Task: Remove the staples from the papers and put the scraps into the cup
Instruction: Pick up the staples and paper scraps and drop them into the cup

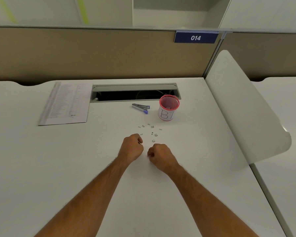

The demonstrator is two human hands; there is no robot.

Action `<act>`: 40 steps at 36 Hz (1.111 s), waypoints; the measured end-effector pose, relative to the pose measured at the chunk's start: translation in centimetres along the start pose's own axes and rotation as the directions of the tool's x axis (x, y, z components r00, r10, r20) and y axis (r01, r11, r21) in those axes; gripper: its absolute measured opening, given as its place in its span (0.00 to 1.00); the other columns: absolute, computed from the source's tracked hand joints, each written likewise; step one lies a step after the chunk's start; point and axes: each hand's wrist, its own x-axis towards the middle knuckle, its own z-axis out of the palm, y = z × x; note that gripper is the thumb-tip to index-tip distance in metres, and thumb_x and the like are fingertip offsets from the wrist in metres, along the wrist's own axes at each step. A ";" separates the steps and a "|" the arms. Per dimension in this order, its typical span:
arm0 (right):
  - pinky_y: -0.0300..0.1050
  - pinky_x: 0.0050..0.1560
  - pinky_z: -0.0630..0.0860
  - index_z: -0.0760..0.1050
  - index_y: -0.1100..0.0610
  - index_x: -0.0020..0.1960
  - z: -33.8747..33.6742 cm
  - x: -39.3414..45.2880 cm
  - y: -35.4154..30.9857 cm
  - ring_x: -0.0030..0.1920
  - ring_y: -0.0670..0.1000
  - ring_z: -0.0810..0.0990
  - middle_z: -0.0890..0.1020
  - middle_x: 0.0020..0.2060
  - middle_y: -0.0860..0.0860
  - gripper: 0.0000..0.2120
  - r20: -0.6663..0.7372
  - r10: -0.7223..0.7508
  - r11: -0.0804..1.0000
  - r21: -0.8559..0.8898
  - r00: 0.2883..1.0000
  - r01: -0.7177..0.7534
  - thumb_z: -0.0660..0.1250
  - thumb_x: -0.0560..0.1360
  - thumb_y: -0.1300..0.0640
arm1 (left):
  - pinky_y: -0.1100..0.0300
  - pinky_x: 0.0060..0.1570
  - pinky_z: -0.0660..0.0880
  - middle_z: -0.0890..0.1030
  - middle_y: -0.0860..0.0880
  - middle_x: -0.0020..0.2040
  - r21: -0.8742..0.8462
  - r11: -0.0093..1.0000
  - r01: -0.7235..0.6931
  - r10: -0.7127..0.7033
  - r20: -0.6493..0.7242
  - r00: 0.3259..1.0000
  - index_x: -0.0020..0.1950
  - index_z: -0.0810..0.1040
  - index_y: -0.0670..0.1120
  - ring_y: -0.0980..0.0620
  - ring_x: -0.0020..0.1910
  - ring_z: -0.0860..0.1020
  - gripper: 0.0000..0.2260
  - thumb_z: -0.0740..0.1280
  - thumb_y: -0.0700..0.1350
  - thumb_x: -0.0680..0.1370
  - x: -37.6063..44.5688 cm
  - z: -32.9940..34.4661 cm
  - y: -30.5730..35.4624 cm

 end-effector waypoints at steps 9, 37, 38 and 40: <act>0.47 0.50 0.78 0.80 0.60 0.52 0.2 0.0 -0.3 0.47 0.54 0.79 0.82 0.47 0.56 0.08 0.048 0.045 0.998 -0.048 0.998 -0.043 0.64 0.76 0.63 | 0.64 0.44 0.72 0.83 0.47 0.52 0.007 1.000 -0.007 0.007 -0.015 1.000 0.55 0.80 0.44 0.53 0.46 0.78 0.09 0.66 0.35 0.77 -0.1 -0.2 0.2; 0.48 0.50 0.82 0.84 0.56 0.44 -13.7 8.3 4.0 0.42 0.51 0.83 0.85 0.41 0.51 0.02 -0.410 0.316 0.885 0.453 0.856 -0.109 0.72 0.73 0.60 | 0.68 0.38 0.72 0.79 0.53 0.44 -0.018 0.984 -0.177 0.172 0.365 0.915 0.52 0.82 0.49 0.57 0.39 0.77 0.11 0.77 0.44 0.72 1.3 0.5 1.8; 0.47 0.52 0.82 0.84 0.56 0.45 -13.8 8.8 4.0 0.44 0.51 0.82 0.85 0.43 0.52 0.02 -0.415 0.312 0.893 0.435 0.854 -0.115 0.72 0.74 0.60 | 0.66 0.41 0.73 0.79 0.53 0.45 -0.007 0.981 -0.195 0.182 0.389 0.903 0.54 0.82 0.49 0.55 0.41 0.77 0.13 0.78 0.44 0.71 1.2 0.9 1.7; 0.47 0.54 0.81 0.84 0.57 0.46 -13.7 9.4 4.1 0.47 0.52 0.82 0.85 0.46 0.53 0.03 -0.417 0.303 0.908 0.400 0.857 -0.127 0.71 0.75 0.60 | 0.63 0.47 0.74 0.77 0.52 0.48 0.030 0.970 -0.243 0.211 0.397 0.893 0.56 0.81 0.49 0.54 0.45 0.76 0.16 0.78 0.46 0.70 1.2 1.5 1.5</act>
